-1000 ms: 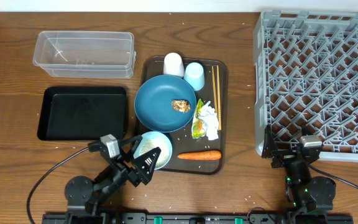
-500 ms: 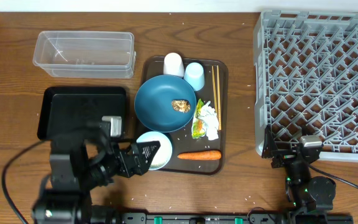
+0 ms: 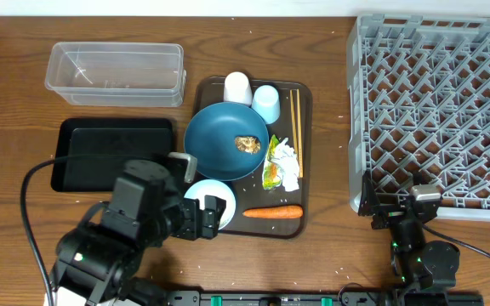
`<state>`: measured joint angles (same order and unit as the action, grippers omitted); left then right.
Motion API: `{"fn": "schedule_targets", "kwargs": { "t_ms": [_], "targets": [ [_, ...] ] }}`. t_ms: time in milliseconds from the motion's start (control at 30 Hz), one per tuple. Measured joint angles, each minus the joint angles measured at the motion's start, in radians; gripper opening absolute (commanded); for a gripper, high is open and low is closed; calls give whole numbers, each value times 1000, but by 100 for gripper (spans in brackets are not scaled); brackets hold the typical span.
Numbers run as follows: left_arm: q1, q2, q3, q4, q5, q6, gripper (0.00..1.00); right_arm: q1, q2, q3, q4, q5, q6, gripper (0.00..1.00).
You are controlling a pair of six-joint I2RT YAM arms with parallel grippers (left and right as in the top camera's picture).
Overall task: Sort waste into correct bins and load items into the dishwasher rack
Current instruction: 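Move the left gripper to the light-blue rice bowl, then grasp the rim of the light-blue rice bowl with the left gripper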
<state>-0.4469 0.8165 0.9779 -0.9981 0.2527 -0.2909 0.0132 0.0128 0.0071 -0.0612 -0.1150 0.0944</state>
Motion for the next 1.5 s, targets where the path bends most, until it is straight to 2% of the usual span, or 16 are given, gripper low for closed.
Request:
{"fn": "schedule_targets", "kwargs": {
  "t_ms": [200, 500, 733, 1067, 1267, 1500],
  "targets": [
    [-85, 32, 0, 70, -100, -76, 98, 0, 0, 0, 0, 0, 0, 99],
    [-100, 117, 0, 105, -48, -185, 98, 0, 0, 0, 0, 0, 0, 99],
    [-161, 317, 0, 106, -38, -208, 98, 0, 0, 0, 0, 0, 0, 99],
    [-165, 592, 0, 82, -55, -260, 99, 0, 0, 0, 0, 0, 0, 99],
    [-209, 657, -1, 111, -112, -280, 95, 0, 0, 0, 0, 0, 0, 99],
    [-341, 689, -2, 144, -230, -338, 95, 0, 0, 0, 0, 0, 0, 99]
  ]
}}
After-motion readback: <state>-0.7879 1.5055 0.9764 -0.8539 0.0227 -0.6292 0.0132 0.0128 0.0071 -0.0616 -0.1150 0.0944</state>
